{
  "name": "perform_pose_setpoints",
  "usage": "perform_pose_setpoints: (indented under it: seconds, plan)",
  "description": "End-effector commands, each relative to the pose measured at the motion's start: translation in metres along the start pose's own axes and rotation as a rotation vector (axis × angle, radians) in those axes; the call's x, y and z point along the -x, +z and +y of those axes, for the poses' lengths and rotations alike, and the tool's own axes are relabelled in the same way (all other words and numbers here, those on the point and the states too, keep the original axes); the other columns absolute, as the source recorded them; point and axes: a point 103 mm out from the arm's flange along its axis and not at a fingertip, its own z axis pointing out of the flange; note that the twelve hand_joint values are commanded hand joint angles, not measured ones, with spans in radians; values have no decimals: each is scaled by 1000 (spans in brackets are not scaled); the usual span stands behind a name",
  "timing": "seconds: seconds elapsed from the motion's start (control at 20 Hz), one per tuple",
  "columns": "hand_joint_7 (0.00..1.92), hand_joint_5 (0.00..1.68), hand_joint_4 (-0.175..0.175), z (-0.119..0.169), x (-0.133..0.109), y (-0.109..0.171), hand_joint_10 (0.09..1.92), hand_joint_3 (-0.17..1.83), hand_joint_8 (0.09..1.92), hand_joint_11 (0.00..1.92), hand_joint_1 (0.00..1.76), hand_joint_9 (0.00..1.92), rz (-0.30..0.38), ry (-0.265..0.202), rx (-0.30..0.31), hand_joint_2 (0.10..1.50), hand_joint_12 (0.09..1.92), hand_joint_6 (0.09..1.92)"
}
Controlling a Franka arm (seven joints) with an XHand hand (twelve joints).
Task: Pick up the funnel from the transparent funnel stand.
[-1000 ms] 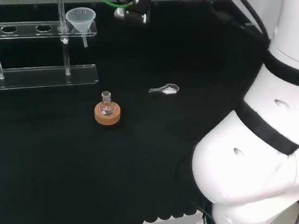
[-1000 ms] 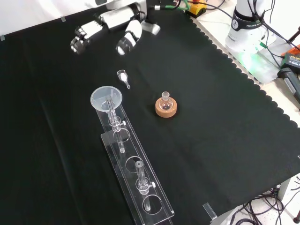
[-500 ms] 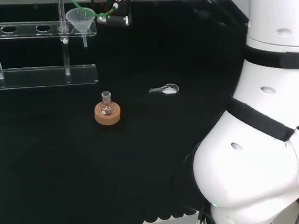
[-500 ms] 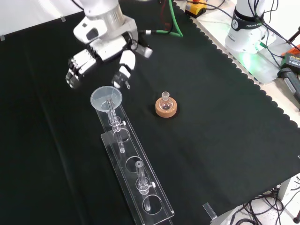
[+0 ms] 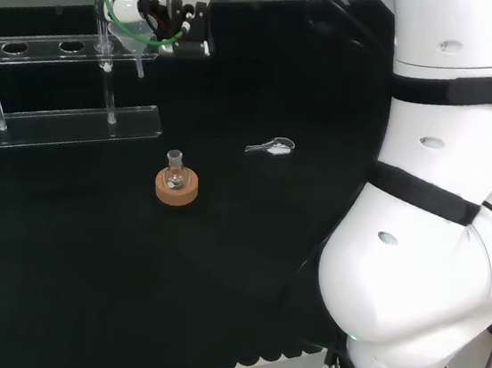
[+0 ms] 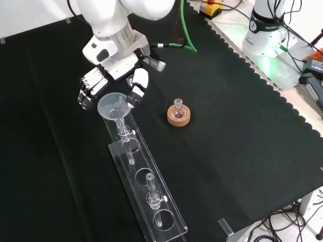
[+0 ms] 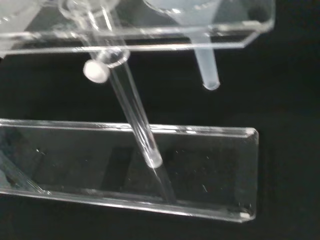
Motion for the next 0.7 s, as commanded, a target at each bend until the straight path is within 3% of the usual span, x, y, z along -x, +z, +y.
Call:
perform_pose_setpoints:
  seconds: [0.05, 0.4, 0.5, 0.55, 0.6, 0.7]
  plan:
    - [0, 198, -35, -5, 20, 6, 716, 343, 445, 0, 0, 0, 42, 22, -15, 893, 1387, 87]
    - [0, 184, -34, -4, 2, 25, 720, 336, 447, 0, 0, 0, 0, 42, -55, 875, 1387, 87]
    - [0, 166, -34, -6, -28, 37, 722, 326, 442, 0, 12, 0, -49, 17, -65, 852, 1390, 87]
    - [0, 159, -34, -6, -34, 37, 721, 321, 438, 0, 22, 0, -83, -17, -85, 840, 1391, 87]
    - [0, 153, -34, -8, -36, 37, 720, 317, 435, 0, 30, 0, -102, 3, -85, 829, 1392, 87]
    - [0, 145, -35, -5, -18, 35, 718, 310, 428, 0, 43, 0, -92, 25, -74, 814, 1394, 87]
